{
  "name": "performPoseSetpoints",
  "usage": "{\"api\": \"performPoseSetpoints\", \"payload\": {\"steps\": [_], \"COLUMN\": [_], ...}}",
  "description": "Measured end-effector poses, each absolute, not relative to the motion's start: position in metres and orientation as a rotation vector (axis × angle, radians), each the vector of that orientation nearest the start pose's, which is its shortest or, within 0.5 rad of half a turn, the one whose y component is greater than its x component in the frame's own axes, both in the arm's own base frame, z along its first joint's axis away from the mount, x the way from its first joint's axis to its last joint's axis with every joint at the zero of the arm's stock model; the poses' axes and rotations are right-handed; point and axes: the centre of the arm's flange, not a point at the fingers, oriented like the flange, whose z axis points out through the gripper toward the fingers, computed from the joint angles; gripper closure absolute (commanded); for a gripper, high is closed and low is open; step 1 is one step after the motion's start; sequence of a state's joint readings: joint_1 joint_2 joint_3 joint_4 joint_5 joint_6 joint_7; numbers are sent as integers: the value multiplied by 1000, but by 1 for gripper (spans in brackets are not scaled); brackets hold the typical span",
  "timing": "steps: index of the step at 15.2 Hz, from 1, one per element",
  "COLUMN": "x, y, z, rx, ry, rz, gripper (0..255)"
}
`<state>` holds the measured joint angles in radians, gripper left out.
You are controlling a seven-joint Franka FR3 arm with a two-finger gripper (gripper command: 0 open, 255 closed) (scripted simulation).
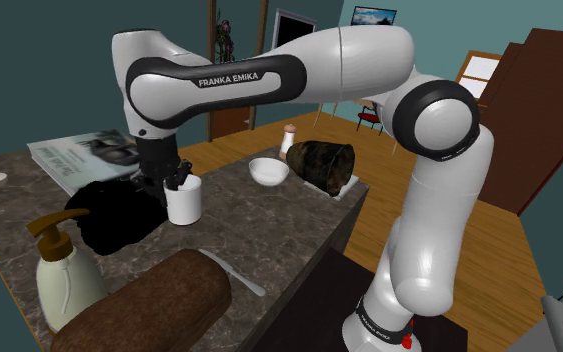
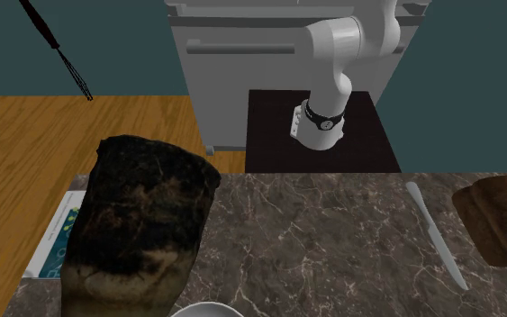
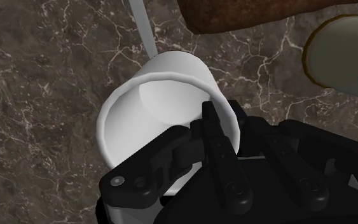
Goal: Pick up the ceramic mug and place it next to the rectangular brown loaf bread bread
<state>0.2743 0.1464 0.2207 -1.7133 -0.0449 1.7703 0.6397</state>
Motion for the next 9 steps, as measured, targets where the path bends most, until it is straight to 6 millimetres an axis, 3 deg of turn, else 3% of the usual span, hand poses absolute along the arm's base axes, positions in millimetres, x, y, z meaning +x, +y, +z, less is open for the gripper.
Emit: {"api": "performPoseSetpoints", "payload": {"steps": [9], "x": [529], "y": [273], "z": [443], "rx": [-3188], "ry": [216], "rz": [105], "gripper": [255]}}
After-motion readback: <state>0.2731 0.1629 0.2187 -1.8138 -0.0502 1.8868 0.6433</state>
